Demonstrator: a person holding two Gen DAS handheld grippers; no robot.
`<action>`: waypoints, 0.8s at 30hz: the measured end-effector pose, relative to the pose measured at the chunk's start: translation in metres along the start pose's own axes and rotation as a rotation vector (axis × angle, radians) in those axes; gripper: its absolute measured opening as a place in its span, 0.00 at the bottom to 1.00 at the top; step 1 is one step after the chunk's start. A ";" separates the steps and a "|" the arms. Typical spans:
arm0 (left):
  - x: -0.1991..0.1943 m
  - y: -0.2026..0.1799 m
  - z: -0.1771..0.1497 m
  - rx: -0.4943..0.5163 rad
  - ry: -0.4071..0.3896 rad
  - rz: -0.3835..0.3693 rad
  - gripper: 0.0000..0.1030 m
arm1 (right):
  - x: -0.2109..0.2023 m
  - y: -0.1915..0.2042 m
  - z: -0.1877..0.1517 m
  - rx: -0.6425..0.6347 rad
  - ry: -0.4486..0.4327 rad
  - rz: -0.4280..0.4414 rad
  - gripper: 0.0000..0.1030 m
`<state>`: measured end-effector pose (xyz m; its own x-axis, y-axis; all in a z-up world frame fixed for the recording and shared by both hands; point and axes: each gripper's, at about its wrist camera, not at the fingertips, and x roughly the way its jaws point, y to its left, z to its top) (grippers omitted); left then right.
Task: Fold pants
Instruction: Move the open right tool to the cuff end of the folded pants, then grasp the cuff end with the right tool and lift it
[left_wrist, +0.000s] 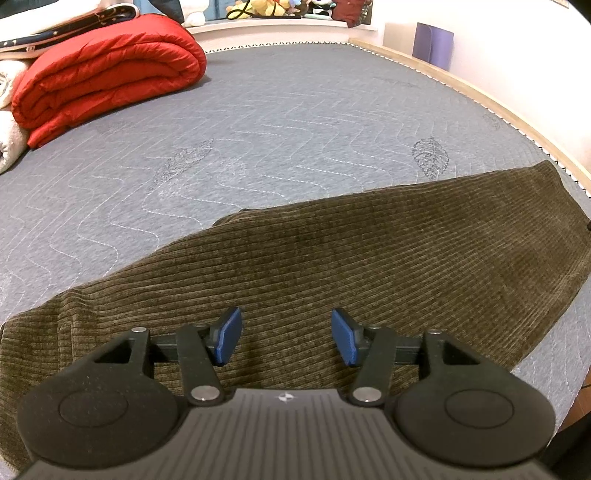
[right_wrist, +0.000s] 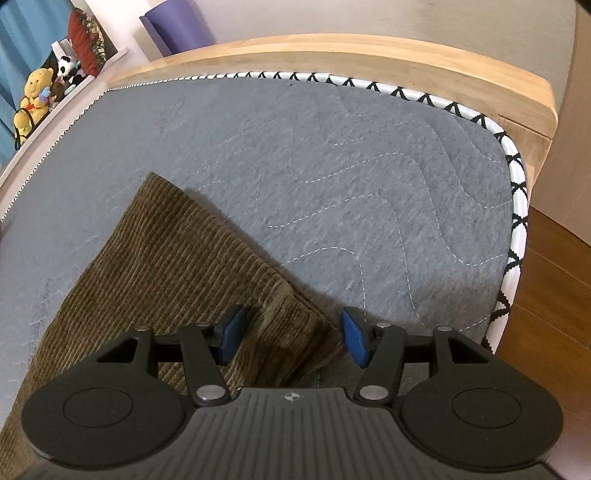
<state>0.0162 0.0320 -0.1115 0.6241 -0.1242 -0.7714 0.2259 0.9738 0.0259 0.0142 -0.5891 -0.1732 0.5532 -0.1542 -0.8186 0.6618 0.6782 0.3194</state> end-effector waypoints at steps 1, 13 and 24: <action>0.000 0.000 0.000 0.000 0.000 0.000 0.58 | 0.000 0.000 0.000 -0.003 0.000 -0.002 0.57; 0.003 -0.001 -0.002 0.006 0.013 0.009 0.59 | -0.002 0.006 -0.003 -0.061 0.021 -0.057 0.55; -0.002 0.004 -0.001 -0.004 -0.003 0.004 0.60 | -0.010 0.017 -0.008 -0.055 -0.029 -0.039 0.24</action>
<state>0.0154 0.0362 -0.1102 0.6272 -0.1204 -0.7695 0.2203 0.9751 0.0270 0.0159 -0.5702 -0.1632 0.5426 -0.2013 -0.8155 0.6544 0.7100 0.2602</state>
